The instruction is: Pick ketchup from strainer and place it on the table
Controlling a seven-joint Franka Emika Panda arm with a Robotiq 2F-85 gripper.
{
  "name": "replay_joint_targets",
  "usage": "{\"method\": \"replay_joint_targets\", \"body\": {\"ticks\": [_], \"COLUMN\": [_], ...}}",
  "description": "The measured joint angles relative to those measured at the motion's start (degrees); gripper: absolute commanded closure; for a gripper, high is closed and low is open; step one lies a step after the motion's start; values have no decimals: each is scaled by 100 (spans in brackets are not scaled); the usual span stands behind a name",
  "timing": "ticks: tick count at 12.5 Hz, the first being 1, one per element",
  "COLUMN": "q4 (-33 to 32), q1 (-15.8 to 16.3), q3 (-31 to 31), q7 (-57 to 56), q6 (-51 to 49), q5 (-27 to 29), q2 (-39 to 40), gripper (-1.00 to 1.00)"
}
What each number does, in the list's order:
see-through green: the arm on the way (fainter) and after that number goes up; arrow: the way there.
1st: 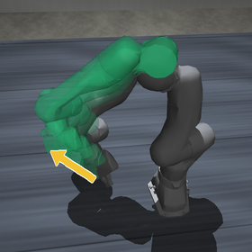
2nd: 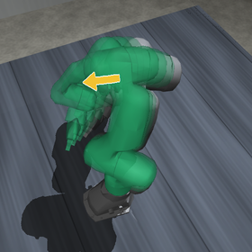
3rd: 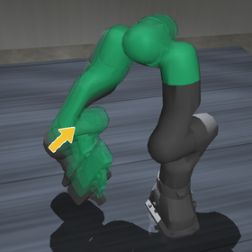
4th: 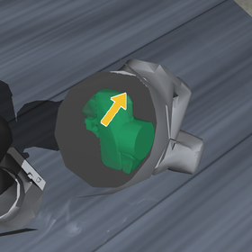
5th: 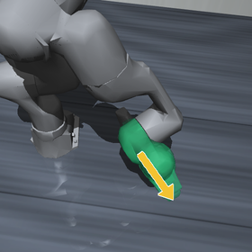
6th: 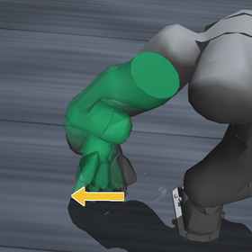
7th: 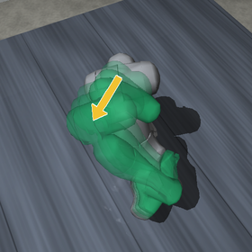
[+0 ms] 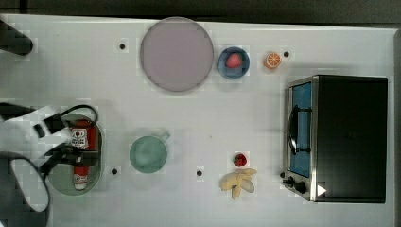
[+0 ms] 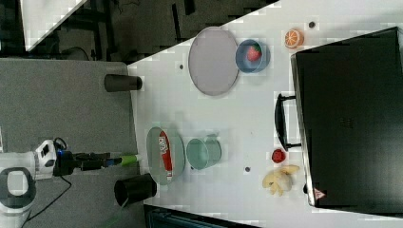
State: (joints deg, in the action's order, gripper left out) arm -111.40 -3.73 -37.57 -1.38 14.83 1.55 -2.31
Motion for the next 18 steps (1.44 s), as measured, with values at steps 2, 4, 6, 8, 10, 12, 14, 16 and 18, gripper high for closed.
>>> {"method": "replay_joint_targets", "body": {"ticks": [2, 4, 6, 8, 10, 12, 14, 16, 18], "q4": [-207, -420, -688, -1013, -1382, -1617, -1718, -1707, -1673], "q1": [17, 57, 89, 113, 115, 84, 62, 103, 142], "q3": [-305, -537, -708, -755, -708, -663, -657, -635, -599], "q7": [5, 44, 44, 45, 63, 73, 294, 559, 708], "q6": [460, 982, 1838, 2616, 3119, 3634, 3970, 4182, 4258], "q5": [25, 14, -27, -234, -423, -624, -905, -1147, -1204], "q2": [151, 342, 669, 1034, 1308, 1611, 1978, 2378, 2743], "gripper": [-100, -100, -100, -100, -100, -100, -100, -100, -100]}}
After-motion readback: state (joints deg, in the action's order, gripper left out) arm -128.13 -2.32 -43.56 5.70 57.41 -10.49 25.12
